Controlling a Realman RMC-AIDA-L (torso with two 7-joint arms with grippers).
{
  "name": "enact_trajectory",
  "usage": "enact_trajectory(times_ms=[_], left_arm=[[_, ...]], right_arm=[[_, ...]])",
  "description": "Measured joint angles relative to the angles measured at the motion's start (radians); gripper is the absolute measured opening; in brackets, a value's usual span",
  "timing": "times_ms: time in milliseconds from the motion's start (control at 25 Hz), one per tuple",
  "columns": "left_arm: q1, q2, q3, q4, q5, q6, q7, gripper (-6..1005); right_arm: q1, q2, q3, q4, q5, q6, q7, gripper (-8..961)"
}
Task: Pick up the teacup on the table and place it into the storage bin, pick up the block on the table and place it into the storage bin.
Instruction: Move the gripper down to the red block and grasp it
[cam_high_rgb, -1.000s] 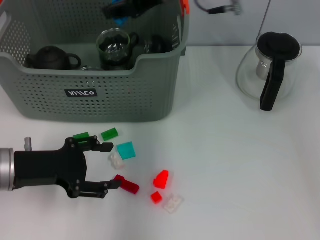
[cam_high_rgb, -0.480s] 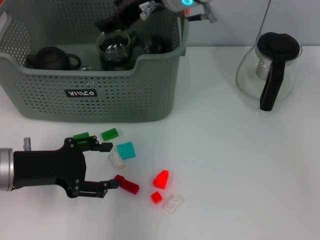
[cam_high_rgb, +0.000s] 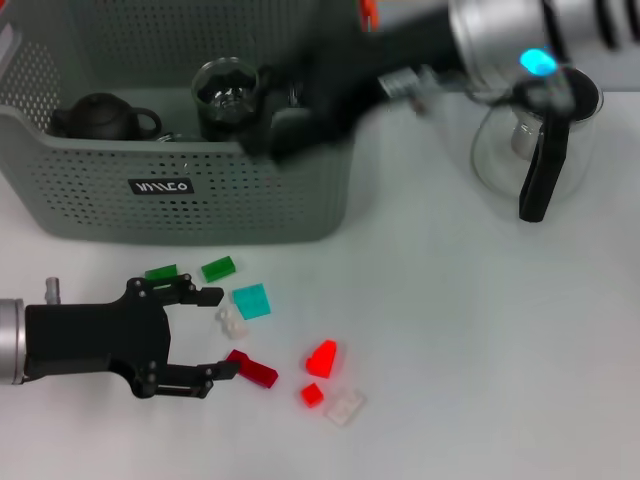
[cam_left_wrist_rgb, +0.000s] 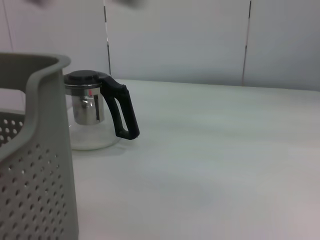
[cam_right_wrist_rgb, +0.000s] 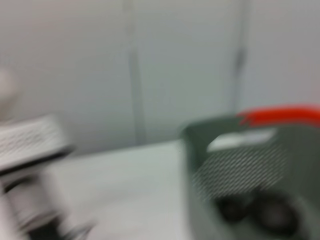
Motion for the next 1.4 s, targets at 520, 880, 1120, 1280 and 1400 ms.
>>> enact_trajectory(times_ms=[520, 880, 1120, 1280, 1400], left_arm=[[-0.003, 0.000, -0.013, -0.001, 0.004, 0.002, 0.013, 843], [-0.008, -0.001, -0.003, -0.002, 0.017, -0.004, 0.015, 843], [-0.008, -0.005, -0.004, -0.005, 0.016, -0.006, 0.015, 843], [-0.007, -0.008, -0.005, -0.012, 0.016, -0.013, 0.015, 844], [-0.005, -0.008, -0.009, -0.017, 0.017, -0.023, 0.015, 844]], right_arm=[[-0.104, 0.011, -0.079, 0.140, -0.124, -0.150, -0.005, 908], [-0.109, 0.013, -0.262, 0.201, -0.136, 0.032, -0.013, 900], [-0.096, 0.014, -0.372, 0.238, -0.143, 0.120, -0.012, 895], [-0.077, 0.018, -0.397, 0.273, -0.152, 0.157, -0.002, 891], [-0.076, 0.020, -0.430, 0.278, -0.151, 0.196, -0.002, 888]])
